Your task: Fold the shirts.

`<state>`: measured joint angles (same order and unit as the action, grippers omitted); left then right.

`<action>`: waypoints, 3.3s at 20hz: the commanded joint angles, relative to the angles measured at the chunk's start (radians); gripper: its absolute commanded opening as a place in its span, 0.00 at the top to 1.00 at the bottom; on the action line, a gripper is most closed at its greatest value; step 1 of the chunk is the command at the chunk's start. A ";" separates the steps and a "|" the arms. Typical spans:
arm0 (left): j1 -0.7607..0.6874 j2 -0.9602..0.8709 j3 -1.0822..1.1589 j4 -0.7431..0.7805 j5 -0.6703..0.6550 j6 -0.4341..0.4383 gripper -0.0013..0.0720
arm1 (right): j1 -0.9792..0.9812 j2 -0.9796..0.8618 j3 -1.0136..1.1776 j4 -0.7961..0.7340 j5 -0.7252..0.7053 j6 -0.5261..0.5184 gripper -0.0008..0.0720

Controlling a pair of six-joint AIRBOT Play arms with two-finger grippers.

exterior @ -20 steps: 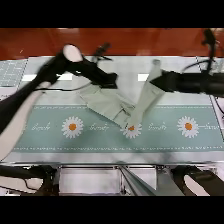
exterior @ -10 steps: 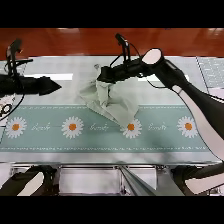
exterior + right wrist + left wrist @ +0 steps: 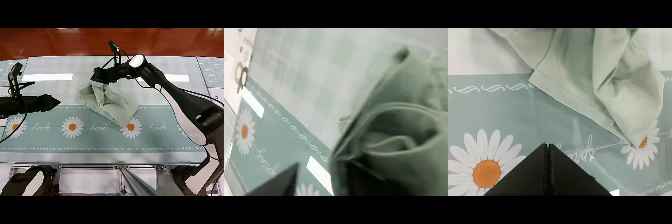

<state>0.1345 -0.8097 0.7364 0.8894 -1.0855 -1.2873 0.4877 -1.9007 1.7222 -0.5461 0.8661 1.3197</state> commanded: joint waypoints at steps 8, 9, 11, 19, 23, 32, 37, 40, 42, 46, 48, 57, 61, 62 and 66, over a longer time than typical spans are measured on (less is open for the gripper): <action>0.231 0.089 0.203 0.000 0.056 -0.008 0.96 | -0.327 0.373 -0.030 -0.509 0.619 0.187 0.43; 0.252 0.123 0.214 0.000 0.058 -0.008 0.96 | -0.356 0.479 -0.083 -0.667 0.632 0.207 0.43; 0.261 0.197 0.202 -0.001 0.056 -0.008 0.96 | -0.402 0.714 -0.299 -0.911 0.559 0.280 0.42; 0.129 0.288 -0.026 -0.051 0.068 -0.031 0.96 | -0.452 1.009 -1.333 -0.174 -0.183 0.245 0.42; 0.085 0.256 -0.096 -0.057 0.096 -0.031 0.96 | -0.343 0.712 -1.273 0.117 -0.172 -0.008 0.42; 0.081 0.233 -0.104 -0.057 0.121 -0.030 0.96 | -0.180 0.373 -0.918 0.229 -0.097 -0.099 0.53; 0.081 0.233 -0.104 -0.057 0.126 -0.030 0.96 | -0.167 0.360 -0.678 0.040 0.050 -0.062 0.95; 0.081 0.233 -0.104 -0.057 0.126 -0.030 0.96 | -0.166 0.360 -0.362 -0.308 0.203 0.135 0.95; 0.081 0.233 -0.104 -0.057 0.125 -0.031 0.96 | -0.174 0.360 -0.134 -0.463 0.307 0.203 0.95; 0.081 0.233 -0.104 -0.057 0.125 -0.031 0.96 | -0.229 0.360 0.237 -0.571 0.477 0.246 0.95; 0.081 0.233 -0.104 -0.057 0.125 -0.031 0.96 | -0.295 0.365 0.346 -0.570 0.533 0.272 0.95; 0.081 0.233 -0.104 -0.058 0.125 -0.031 0.96 | -0.848 0.449 0.353 -0.337 0.684 0.338 0.95; 0.081 0.233 -0.103 -0.061 0.135 -0.034 0.96 | -1.059 0.458 0.344 -0.281 0.809 0.355 0.95; 0.081 0.233 -0.103 -0.064 0.147 -0.034 0.96 | -1.094 0.472 0.326 -0.315 0.843 0.351 0.95; 0.081 0.233 -0.103 -0.112 0.217 -0.033 0.96 | -1.194 0.550 0.187 -0.608 0.993 0.265 0.95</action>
<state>0.2161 -0.5755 0.6323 0.8078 -0.9150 -1.3201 -0.6216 -1.3956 1.9877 -0.9752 1.7123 1.6390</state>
